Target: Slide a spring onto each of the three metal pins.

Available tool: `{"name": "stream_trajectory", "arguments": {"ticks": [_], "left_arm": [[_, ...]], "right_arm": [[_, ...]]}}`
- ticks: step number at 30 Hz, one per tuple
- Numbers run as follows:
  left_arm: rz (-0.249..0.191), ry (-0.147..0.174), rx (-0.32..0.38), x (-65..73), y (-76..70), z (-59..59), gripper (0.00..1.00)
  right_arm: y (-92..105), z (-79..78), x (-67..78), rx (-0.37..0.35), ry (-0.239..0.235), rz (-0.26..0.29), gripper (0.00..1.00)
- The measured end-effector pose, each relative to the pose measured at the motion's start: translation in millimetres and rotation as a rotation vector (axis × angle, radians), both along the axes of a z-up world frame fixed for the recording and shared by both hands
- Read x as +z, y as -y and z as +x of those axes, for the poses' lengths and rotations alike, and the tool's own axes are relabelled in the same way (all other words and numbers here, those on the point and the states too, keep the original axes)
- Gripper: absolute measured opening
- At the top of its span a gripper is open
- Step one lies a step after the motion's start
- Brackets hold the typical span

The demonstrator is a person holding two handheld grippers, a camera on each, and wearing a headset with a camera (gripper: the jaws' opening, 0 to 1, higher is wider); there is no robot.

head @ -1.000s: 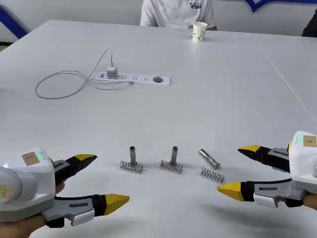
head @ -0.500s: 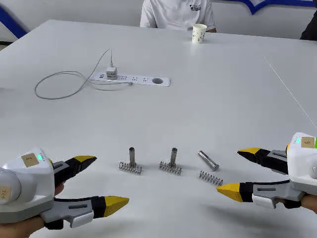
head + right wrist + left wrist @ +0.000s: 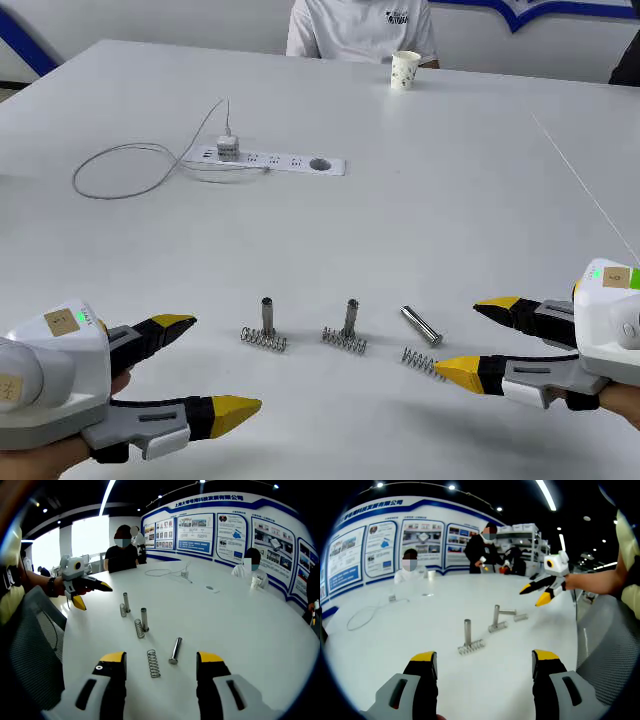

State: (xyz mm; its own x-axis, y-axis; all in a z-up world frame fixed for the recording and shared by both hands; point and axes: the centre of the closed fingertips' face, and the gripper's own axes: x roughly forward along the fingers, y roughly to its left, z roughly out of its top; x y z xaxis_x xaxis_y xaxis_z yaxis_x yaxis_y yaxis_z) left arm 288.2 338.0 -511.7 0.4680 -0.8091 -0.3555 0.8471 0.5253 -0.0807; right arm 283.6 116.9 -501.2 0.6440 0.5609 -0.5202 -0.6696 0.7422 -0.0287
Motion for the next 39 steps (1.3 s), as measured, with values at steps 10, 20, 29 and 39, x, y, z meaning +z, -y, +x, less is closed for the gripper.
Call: {"name": "stream_trajectory", "arguments": {"ticks": [10,20,29,39], "left_arm": [[-0.003,0.005,-0.003,1.9,3.3,0.3,0.79],[-0.003,0.005,0.0,1.5,1.8,0.5,0.78],[-0.002,0.004,0.005,0.7,-0.6,0.3,0.78],[-0.001,0.002,0.004,0.1,0.1,0.1,0.78]], "right_arm": [[-2.5,13.2,1.6,-0.033,-0.031,-0.013,0.49],[-6.9,30.2,-1.0,-0.063,-0.058,-0.048,0.37],[-6.8,48.0,-13.7,-0.109,-0.096,-0.103,0.29],[-10.2,62.5,-27.4,-0.133,-0.13,-0.152,0.23]]}}
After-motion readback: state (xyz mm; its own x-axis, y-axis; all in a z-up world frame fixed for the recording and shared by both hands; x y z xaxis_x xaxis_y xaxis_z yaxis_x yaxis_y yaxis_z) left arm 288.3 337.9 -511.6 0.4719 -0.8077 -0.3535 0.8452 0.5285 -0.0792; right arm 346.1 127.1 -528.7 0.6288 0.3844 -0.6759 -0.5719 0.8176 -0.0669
